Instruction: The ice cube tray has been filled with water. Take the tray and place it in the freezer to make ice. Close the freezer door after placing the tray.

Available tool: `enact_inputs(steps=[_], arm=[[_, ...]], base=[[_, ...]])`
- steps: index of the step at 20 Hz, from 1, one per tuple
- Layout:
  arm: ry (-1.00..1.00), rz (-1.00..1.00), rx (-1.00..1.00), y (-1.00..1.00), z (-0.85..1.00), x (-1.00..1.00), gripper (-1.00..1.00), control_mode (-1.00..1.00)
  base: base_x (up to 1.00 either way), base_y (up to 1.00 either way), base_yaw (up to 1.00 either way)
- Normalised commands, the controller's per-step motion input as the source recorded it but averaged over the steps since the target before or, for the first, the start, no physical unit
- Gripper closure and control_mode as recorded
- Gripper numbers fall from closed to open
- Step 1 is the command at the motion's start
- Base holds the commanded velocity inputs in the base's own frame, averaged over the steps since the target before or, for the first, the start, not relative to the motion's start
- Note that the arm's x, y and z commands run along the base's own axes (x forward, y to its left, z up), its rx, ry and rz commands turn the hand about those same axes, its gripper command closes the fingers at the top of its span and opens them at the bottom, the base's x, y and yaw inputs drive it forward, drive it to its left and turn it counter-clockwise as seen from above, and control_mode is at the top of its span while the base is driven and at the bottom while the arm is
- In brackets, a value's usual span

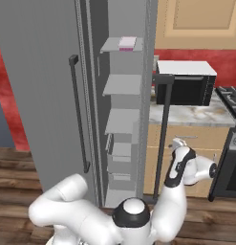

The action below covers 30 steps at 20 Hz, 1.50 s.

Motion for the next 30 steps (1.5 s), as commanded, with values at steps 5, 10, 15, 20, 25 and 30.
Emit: enact_inputs(steps=[5, 10, 15, 20, 25, 30], arm=[[0.01, 0.0, 0.0, -0.2, -0.15, 0.31, -1.0, -1.0], [0.02, 0.0, 0.01, -0.02, -0.16, 0.4, -1.0, -1.0], [0.04, 0.03, 0.01, 0.0, -0.19, 0.28, -1.0, -1.0], [0.01, 0.1, 0.0, 0.14, -0.25, 0.04, -1.0, -1.0], [0.0, 0.16, 0.0, 0.41, -0.32, 0.0, -1.0, -1.0], [0.0, 0.18, 0.0, 0.69, -0.4, 0.0, -1.0, -1.0]], base=[[0.0, 0.0, 0.0], [0.0, 0.0, 0.0], [0.0, 0.0, 0.0], [0.0, 0.0, 0.0], [0.0, 0.0, 0.0], [0.0, 0.0, 0.0]])
